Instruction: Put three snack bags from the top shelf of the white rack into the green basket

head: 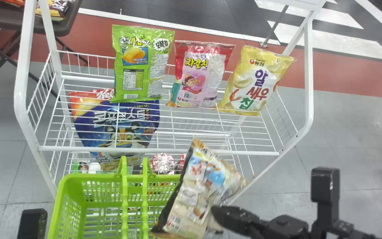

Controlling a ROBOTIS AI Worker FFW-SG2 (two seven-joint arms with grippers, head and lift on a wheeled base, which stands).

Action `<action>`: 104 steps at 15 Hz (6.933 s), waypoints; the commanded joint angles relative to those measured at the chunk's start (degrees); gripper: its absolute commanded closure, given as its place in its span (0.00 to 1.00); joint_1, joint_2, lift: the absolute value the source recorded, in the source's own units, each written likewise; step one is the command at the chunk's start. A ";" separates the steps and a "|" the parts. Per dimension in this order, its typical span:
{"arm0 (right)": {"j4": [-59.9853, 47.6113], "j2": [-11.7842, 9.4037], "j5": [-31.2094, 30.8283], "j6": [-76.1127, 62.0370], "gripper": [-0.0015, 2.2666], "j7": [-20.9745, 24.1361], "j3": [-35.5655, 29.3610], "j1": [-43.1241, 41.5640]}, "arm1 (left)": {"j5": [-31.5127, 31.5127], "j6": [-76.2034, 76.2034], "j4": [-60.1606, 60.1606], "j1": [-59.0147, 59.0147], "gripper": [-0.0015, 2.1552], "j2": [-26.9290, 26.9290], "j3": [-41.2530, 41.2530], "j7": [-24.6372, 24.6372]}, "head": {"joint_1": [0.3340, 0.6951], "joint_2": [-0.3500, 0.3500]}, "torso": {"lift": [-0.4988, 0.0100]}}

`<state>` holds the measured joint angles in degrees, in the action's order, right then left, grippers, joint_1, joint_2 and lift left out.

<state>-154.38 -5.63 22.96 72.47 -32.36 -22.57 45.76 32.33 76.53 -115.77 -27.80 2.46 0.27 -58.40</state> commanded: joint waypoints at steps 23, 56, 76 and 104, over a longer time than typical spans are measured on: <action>17.71 1.50 -11.97 -45.79 0.03 9.95 19.50 -11.66 | -0.51 0.08 -2.45 -0.59 1.00 0.26 1.14 0.39 | 1.00 0.00 | 0.98; 26.06 1.15 -26.65 -26.10 0.93 15.40 32.15 -34.07 | -0.43 1.31 -0.86 1.43 0.99 0.96 1.67 -0.05 | 1.00 0.32 | 0.98; 16.57 1.86 -1.51 -7.29 0.93 -12.90 -1.60 -1.73 | -1.13 0.60 -0.51 1.78 1.00 0.26 3.60 3.29 | 1.00 0.00 | 0.98; 52.78 3.88 -23.40 -53.00 0.04 20.58 19.67 -44.97 | -1.48 0.43 0.28 2.84 0.99 0.79 4.83 3.38 | 1.00 0.00 | 0.98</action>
<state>-105.83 -2.73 0.50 21.78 -12.09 -3.48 4.25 30.85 76.78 -115.43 -25.24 3.10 5.10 -55.02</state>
